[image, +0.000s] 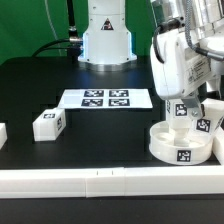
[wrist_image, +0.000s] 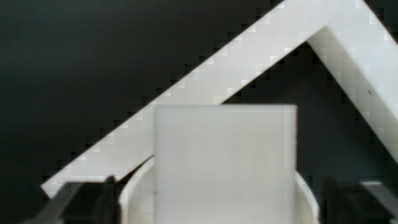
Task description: Assemble stool
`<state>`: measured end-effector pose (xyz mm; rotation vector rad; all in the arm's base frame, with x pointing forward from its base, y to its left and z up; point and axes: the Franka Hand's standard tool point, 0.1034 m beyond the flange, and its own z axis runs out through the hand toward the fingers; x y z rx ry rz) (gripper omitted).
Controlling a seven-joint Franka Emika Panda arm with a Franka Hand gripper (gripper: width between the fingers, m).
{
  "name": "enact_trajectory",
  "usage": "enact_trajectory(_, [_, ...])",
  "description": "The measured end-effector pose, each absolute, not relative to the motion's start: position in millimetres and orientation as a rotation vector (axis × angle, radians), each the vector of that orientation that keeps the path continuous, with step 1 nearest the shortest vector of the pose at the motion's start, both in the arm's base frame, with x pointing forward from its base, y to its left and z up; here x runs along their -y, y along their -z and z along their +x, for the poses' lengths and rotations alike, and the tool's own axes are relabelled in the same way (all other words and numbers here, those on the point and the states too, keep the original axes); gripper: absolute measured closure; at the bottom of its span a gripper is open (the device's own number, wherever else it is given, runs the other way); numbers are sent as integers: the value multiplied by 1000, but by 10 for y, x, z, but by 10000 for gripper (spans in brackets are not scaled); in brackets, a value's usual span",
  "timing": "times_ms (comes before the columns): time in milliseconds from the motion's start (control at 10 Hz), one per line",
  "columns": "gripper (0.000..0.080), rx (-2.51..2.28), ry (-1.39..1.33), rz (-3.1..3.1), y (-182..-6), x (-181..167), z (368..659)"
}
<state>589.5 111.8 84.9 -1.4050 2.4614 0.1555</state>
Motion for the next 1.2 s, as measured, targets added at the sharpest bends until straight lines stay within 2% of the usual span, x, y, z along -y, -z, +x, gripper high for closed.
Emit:
enact_trajectory(100, [164,-2407,-145,-1464,-987,-1066,5931])
enact_trajectory(300, [154,-2395,-144,-1457,-1164,-957,5939])
enact_trajectory(900, [151,-2342,-128,-1552,-1113,-943,5925])
enact_trajectory(1200, [151,-1905,-94,-2134,-1145,-708,6006])
